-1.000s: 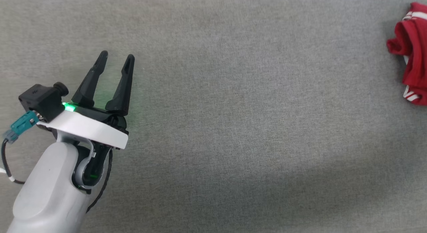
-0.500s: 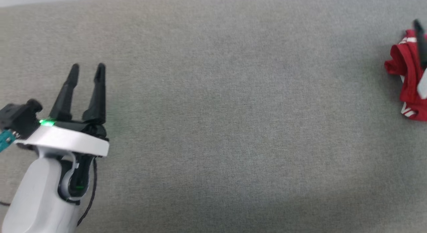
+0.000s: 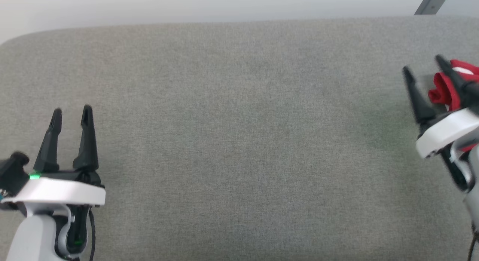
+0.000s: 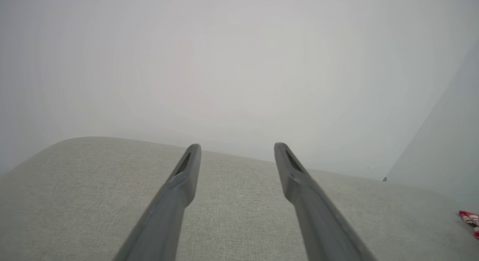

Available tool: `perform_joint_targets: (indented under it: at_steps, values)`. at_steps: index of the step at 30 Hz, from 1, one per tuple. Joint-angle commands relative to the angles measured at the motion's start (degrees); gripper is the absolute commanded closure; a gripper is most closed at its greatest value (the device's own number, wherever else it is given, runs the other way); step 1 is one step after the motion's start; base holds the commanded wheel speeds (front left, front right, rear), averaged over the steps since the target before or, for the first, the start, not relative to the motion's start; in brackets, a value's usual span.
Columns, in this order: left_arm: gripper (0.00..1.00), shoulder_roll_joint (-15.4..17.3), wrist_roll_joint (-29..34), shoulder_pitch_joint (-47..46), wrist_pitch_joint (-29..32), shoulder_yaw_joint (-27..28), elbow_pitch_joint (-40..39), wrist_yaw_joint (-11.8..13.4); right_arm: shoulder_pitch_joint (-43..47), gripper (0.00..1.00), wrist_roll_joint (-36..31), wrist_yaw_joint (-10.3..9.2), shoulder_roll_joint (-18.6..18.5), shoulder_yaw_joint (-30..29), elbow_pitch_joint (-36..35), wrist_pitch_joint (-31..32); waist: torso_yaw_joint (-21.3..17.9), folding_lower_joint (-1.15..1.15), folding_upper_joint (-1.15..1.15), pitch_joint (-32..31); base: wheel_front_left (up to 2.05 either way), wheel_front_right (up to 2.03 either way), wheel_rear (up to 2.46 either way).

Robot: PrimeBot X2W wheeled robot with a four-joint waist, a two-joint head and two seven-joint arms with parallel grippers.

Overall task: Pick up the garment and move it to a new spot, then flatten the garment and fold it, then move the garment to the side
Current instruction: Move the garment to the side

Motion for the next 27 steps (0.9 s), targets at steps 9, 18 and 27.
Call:
perform_joint_targets:
  at_steps: [9,18,27]
  values:
    - [0.0,-2.18,2.99,5.72,-0.26,3.55,-2.25,-0.18,11.66,0.0,-4.52,-0.04,4.72,-5.78,-11.32,-0.51,0.27,0.0,0.0,-3.17,0.0,0.0,0.0]
    - [0.0,-3.8,4.89,11.0,-0.26,5.81,-3.75,-0.18,21.83,0.0,-7.65,-0.04,8.59,-10.88,-18.82,-0.53,-0.3,0.0,0.0,-6.14,0.0,0.0,0.0]
    - [0.0,-4.82,5.77,17.25,-0.27,7.99,-4.91,-0.18,30.13,0.0,-9.36,-0.03,12.37,-16.09,-22.59,-0.52,-0.79,0.0,0.0,-9.45,0.0,0.0,0.0]
